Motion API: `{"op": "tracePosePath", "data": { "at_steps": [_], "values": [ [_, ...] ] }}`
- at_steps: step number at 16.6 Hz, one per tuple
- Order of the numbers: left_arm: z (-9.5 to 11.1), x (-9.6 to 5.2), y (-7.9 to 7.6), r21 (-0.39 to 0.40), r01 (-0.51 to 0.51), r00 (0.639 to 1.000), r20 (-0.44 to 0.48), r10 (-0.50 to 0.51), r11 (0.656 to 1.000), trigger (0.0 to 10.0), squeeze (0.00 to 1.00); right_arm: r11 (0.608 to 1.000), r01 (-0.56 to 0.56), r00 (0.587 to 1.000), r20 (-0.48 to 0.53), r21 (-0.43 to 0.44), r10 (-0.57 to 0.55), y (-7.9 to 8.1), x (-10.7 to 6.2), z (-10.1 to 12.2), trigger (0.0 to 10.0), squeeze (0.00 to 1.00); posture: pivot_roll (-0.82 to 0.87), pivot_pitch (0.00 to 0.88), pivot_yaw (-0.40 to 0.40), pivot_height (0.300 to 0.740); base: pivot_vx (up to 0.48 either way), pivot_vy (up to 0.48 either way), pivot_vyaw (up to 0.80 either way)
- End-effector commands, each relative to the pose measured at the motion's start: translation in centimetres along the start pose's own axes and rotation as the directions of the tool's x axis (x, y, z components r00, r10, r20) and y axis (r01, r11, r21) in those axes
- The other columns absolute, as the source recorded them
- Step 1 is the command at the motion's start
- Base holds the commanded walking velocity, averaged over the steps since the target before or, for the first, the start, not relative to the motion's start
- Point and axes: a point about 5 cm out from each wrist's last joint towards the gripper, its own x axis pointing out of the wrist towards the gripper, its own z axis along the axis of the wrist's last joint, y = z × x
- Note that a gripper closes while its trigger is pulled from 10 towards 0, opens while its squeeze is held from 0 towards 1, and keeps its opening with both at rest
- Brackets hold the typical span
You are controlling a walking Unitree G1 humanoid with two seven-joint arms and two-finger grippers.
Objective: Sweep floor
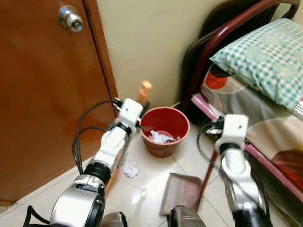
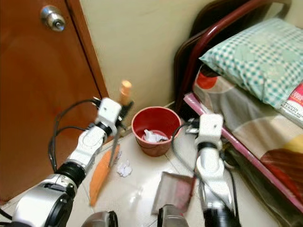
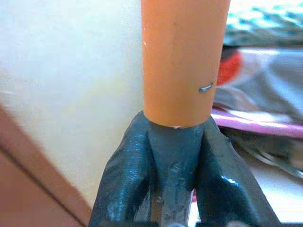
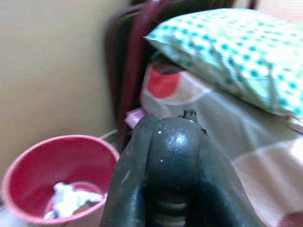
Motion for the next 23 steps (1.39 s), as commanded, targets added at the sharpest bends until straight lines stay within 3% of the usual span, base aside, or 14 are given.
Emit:
{"op": "tracePosePath", "data": {
  "at_steps": [1,3,4,7,11,14,17,18,20,21,23],
  "values": [
    [-0.4,-0.3,-0.7,-0.058,0.056,0.998,0.003,-0.056,0.997,10.0,0.00,1.000,0.023,1.000,0.020,-0.007,-0.022,0.0,0.7,0.6,10.0,0.00,-0.05,0.207,0.021,0.740,0.000,0.000,0.00],
    [-0.1,-0.9,-1.3,-0.139,0.123,0.991,0.061,-0.115,0.983,10.0,0.00,1.000,-0.011,0.999,0.053,-0.003,0.011,1.3,1.4,1.3,10.0,0.00,-0.03,0.229,0.018,0.740,0.000,0.000,0.00],
    [0.0,-1.1,-1.3,-0.141,0.129,0.990,0.072,-0.120,0.981,10.0,0.00,1.000,-0.019,0.998,0.061,-0.006,0.019,1.5,1.5,1.4,10.0,0.00,-0.03,0.231,0.017,0.740,0.000,0.000,0.00],
    [1.1,-3.1,-1.5,-0.169,0.153,0.980,0.152,-0.127,0.974,10.0,0.00,0.994,-0.096,0.993,0.059,-0.045,0.099,4.3,2.5,1.2,10.0,0.00,0.01,0.262,-0.002,0.740,0.000,0.000,0.00],
    [2.2,-5.6,0.0,-0.307,0.029,0.990,0.140,0.015,0.951,10.0,0.00,0.979,-0.190,0.982,0.007,-0.068,0.191,7.4,2.5,0.1,10.0,0.00,0.03,0.290,-0.024,0.740,0.000,0.000,0.00],
    [3.7,-6.6,0.8,-0.451,-0.058,0.981,0.138,0.134,0.890,10.0,0.00,0.969,-0.239,0.971,0.008,-0.065,0.240,9.2,2.3,0.0,10.0,0.00,0.05,0.301,-0.038,0.740,0.000,0.000,0.00],
    [4.9,-6.7,1.0,-0.615,-0.123,0.966,0.107,0.237,0.779,10.0,0.00,0.957,-0.282,0.959,0.003,-0.065,0.283,10.7,2.2,-0.1,10.0,0.00,0.04,0.293,-0.047,0.740,0.000,0.000,0.00],
    [5.2,-6.5,1.5,-0.664,-0.144,0.954,0.102,0.280,0.734,10.0,0.00,0.955,-0.289,0.957,0.004,-0.066,0.290,10.9,2.1,-0.1,10.0,0.00,0.04,0.287,-0.050,0.740,0.000,0.000,0.00],
    [5.3,-6.4,3.4,-0.673,-0.205,0.928,0.098,0.360,0.710,10.0,0.00,0.953,-0.294,0.955,0.008,-0.069,0.295,10.8,2.3,-0.1,10.0,0.00,0.03,0.269,-0.055,0.740,0.000,0.000,0.00],
    [5.1,-6.6,4.8,-0.666,-0.244,0.912,0.091,0.401,0.705,10.0,0.00,0.953,-0.295,0.955,0.011,-0.073,0.296,10.6,2.3,-0.1,10.0,0.00,0.03,0.263,-0.057,0.740,0.000,0.000,0.00],
    [5.5,-7.1,7.5,-0.617,-0.297,0.889,0.099,0.446,0.729,10.0,0.00,0.953,-0.290,0.956,0.012,-0.082,0.292,10.1,2.7,-0.2,10.0,0.00,0.03,0.244,-0.061,0.740,0.000,0.000,0.00]
  ]
}}
